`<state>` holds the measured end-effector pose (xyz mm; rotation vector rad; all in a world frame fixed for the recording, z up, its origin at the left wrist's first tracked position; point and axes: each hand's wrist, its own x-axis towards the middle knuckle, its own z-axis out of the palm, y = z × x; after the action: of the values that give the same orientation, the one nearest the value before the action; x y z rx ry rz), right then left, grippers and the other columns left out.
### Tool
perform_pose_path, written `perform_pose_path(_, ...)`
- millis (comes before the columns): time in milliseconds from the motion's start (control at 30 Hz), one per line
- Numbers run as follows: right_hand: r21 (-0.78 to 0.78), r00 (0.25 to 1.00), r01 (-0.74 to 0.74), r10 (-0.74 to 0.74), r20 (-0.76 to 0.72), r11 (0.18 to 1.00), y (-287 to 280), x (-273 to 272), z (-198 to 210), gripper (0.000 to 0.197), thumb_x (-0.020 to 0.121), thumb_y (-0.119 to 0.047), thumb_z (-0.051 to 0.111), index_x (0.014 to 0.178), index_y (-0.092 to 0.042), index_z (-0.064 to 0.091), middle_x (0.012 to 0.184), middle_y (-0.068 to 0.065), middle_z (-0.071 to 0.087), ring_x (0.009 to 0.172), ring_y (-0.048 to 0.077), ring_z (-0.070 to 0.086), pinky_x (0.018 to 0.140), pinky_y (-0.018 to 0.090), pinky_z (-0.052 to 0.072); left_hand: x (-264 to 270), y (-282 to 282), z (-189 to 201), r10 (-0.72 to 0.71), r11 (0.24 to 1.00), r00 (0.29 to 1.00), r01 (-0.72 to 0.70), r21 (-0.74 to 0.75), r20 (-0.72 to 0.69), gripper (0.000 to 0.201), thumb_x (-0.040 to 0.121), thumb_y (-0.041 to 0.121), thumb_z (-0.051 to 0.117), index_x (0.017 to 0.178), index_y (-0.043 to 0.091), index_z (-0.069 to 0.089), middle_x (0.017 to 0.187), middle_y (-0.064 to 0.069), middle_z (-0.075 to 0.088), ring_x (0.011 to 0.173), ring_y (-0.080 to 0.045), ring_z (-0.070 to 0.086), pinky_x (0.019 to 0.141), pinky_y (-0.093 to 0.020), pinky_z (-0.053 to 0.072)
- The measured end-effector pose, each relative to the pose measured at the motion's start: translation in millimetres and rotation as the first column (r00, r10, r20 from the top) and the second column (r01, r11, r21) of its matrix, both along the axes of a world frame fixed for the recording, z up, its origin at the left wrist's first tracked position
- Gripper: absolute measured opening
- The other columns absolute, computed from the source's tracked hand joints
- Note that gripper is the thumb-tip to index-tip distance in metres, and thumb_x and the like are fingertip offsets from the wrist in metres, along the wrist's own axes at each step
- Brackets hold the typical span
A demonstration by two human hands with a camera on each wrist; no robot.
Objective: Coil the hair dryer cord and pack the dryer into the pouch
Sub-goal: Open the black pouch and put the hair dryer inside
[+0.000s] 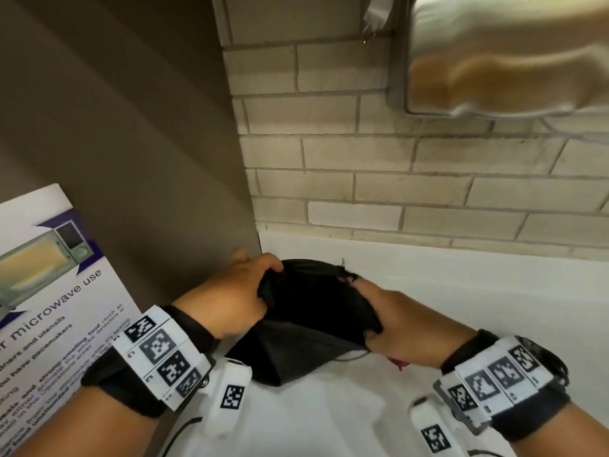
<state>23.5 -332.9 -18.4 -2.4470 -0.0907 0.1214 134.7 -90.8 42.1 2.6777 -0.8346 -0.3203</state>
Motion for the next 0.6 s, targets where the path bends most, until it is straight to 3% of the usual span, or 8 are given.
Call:
perform_pose_path(67,0.018,0.999,-0.031,0.032,-0.035,0.999,3,-2,-11,0.092,0.081,-0.018,0.062,0.147,-0.060,0.012,0.114,-0.009,0.065,0.090,0.009,0.064,0.070,0.020,0.055,-1,1,2,-0.017,1.000,0.999,0.017,-0.015,-0.028,0.071,0.089,0.004,0.051,0.146,0.043,0.038,0.128,0.004,0.036,0.111,-0.020,0.054,0.093,-0.021,0.046)
perform_pose_path(167,0.189,0.999,0.046,-0.041,-0.029,0.981,-8,3,-16,0.088,0.081,-0.007,0.064,0.138,-0.060,0.023,0.104,-0.010,0.065,0.080,-0.006,0.067,0.061,0.013,0.053,-17,-2,1,-0.216,0.976,0.974,0.218,0.012,-0.073,0.079,0.090,0.001,0.046,0.153,0.045,0.026,0.120,0.010,0.037,0.091,-0.003,0.049,0.077,-0.006,0.037)
perform_pose_path(233,0.229,0.997,0.076,-0.076,-0.011,0.971,-16,8,-18,0.087,0.079,-0.001,0.064,0.130,-0.062,0.031,0.103,-0.013,0.064,0.081,-0.010,0.065,0.065,0.013,0.054,-28,-6,-7,-0.305,0.947,0.946,0.313,0.069,-0.114,0.084,0.089,0.005,0.047,0.157,0.042,0.013,0.131,0.010,0.036,0.084,-0.003,0.050,0.074,-0.007,0.039)
perform_pose_path(333,0.229,0.996,0.065,-0.051,-0.068,0.971,-17,10,-25,0.080,0.078,0.003,0.066,0.138,-0.042,0.038,0.097,-0.010,0.060,0.068,-0.019,0.061,0.054,0.007,0.048,-34,-7,-17,-0.325,0.938,0.936,0.338,0.082,-0.138,0.095,0.086,0.006,0.047,0.156,0.045,-0.006,0.146,0.015,0.027,0.086,-0.008,0.058,0.076,-0.020,0.051)
perform_pose_path(467,0.279,0.996,0.078,-0.062,-0.068,0.957,-16,5,-34,0.078,0.078,0.007,0.066,0.140,-0.031,0.038,0.097,0.000,0.061,0.062,-0.013,0.062,0.051,0.009,0.048,-41,-8,-20,-0.399,0.916,0.889,0.394,-0.069,-0.223,0.093,0.086,-0.009,0.040,0.147,0.060,0.025,0.133,0.026,0.032,0.084,0.010,0.051,0.073,-0.005,0.039)
perform_pose_path(533,0.288,0.994,0.096,-0.077,-0.078,0.953,-20,5,-32,0.077,0.079,0.010,0.064,0.142,-0.026,0.036,0.094,0.000,0.059,0.057,-0.012,0.062,0.046,0.007,0.045,-45,-11,-24,-0.383,0.921,0.902,0.389,-0.007,-0.197,0.083,0.087,-0.008,0.040,0.148,0.048,0.036,0.140,0.025,0.028,0.088,0.020,0.047,0.074,0.001,0.034)
perform_pose_path(600,0.270,0.992,0.112,-0.091,-0.088,0.956,-21,6,-33,0.083,0.077,0.002,0.069,0.143,-0.034,0.033,0.106,0.003,0.058,0.074,-0.003,0.064,0.051,0.010,0.048,-41,-15,-26,-0.324,0.944,0.933,0.329,0.010,-0.157,0.078,0.087,-0.004,0.043,0.154,0.034,0.027,0.149,0.022,0.022,0.099,0.014,0.050,0.082,0.004,0.031)
